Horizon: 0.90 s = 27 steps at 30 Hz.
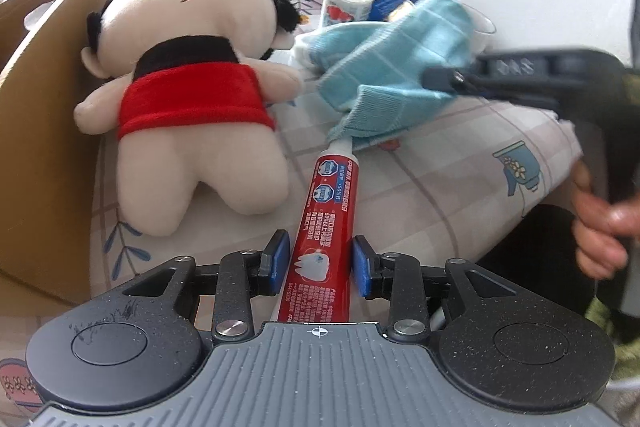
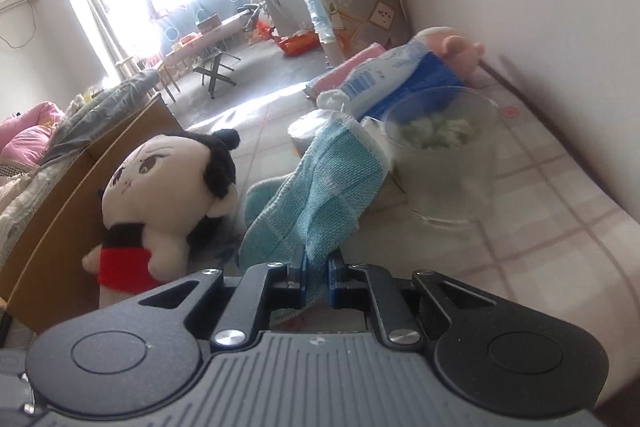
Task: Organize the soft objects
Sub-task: 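Grasp the light-blue towel with the right gripper while the left gripper holds the toothpaste, then lift the towel and toothpaste and carry both toward the cardboard box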
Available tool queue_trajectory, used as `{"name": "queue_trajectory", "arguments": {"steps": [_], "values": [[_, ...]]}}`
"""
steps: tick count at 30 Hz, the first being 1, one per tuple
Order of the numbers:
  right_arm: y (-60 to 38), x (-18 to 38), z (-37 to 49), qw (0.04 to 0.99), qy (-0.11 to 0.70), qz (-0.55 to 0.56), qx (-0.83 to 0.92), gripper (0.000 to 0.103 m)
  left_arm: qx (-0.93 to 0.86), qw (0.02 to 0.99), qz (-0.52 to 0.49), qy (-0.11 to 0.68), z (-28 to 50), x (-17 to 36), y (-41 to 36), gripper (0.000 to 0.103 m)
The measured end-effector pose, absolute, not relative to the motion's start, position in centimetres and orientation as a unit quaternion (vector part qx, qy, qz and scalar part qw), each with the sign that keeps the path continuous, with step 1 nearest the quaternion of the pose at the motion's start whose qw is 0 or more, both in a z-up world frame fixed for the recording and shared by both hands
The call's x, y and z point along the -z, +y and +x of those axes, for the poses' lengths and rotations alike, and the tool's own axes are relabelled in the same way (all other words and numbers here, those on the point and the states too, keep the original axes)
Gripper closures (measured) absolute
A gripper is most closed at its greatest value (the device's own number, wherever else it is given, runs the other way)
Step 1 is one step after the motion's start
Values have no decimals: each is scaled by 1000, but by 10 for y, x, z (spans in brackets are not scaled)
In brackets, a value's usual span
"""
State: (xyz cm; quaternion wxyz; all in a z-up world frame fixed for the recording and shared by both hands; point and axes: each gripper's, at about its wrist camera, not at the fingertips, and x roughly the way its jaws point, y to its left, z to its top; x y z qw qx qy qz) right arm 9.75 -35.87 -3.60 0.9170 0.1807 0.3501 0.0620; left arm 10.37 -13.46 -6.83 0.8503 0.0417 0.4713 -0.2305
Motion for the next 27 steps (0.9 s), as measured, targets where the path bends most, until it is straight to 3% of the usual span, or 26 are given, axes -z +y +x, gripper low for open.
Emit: {"name": "queue_trajectory", "arguments": {"steps": [10,13,15,18,25,27], "values": [[-371,53,87,901,368,227,-45,90,247,842,54,476,101,67,-147,69],[-377,59,90,888,381,254,-45,75,246,841,53,478,102,67,-147,68],[-378,62,91,883,380,271,-46,55,246,840,54,480,104,68,-149,68],[-377,63,95,882,373,284,-45,45,251,837,47,484,107,69,-146,68],[-356,66,102,899,359,250,-11,49,263,838,58,474,111,72,-148,71],[-352,67,104,900,359,245,-13,74,266,841,61,467,110,73,-148,73]]}}
